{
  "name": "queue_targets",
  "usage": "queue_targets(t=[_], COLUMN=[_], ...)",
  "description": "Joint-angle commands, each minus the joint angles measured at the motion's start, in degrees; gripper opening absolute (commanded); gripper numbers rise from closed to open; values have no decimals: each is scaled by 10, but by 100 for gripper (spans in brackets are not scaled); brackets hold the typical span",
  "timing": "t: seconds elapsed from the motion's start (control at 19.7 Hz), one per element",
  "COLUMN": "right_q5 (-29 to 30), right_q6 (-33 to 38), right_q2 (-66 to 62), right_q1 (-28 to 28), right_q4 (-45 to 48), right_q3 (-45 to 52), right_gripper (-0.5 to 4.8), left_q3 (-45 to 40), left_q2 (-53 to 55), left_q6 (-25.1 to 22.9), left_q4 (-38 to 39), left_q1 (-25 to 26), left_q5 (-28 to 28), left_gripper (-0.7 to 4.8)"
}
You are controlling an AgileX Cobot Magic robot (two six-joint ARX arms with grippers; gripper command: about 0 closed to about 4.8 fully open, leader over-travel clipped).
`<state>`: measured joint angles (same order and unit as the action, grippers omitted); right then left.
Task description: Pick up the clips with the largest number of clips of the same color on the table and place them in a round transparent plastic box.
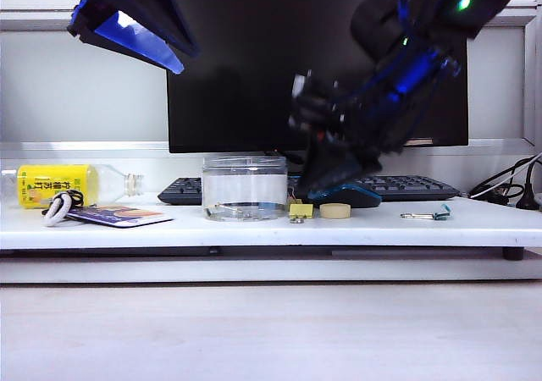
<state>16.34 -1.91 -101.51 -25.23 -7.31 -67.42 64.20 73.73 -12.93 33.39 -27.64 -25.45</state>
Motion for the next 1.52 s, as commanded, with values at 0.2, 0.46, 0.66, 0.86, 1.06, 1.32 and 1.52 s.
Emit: queue_targets(t=[0.2, 0.46, 0.66, 0.86, 1.06, 1.32, 1.52], right_q5=[21, 33, 31, 23, -19, -40, -37], right_q6=[-61, -163, -244, -282, -308, -308, -310], right_q2=[26, 99, 103, 103, 91, 56, 35], right_q1=[0, -2, -9, -25, -62, -65, -64], right_q4=[-91, -154, -239, -249, -254, -268, -259], right_q3=[-2, -2, -2, -9, -22, -63, -79], right_gripper=[173, 173, 181, 181, 182, 217, 217], left_q3=[3, 3, 3, 3, 3, 3, 3], left_q2=[-2, -2, -2, -2, -2, -2, -1], left_q6=[-7, -19, -32, -32, -32, -38, -38], left_q4=[11, 11, 11, 9, 7, 9, 8], left_q1=[0, 0, 0, 0, 0, 0, 0], left_q5=[-2, -18, -34, -48, -48, -48, -48], left_gripper=[189, 189, 189, 189, 189, 189, 189])
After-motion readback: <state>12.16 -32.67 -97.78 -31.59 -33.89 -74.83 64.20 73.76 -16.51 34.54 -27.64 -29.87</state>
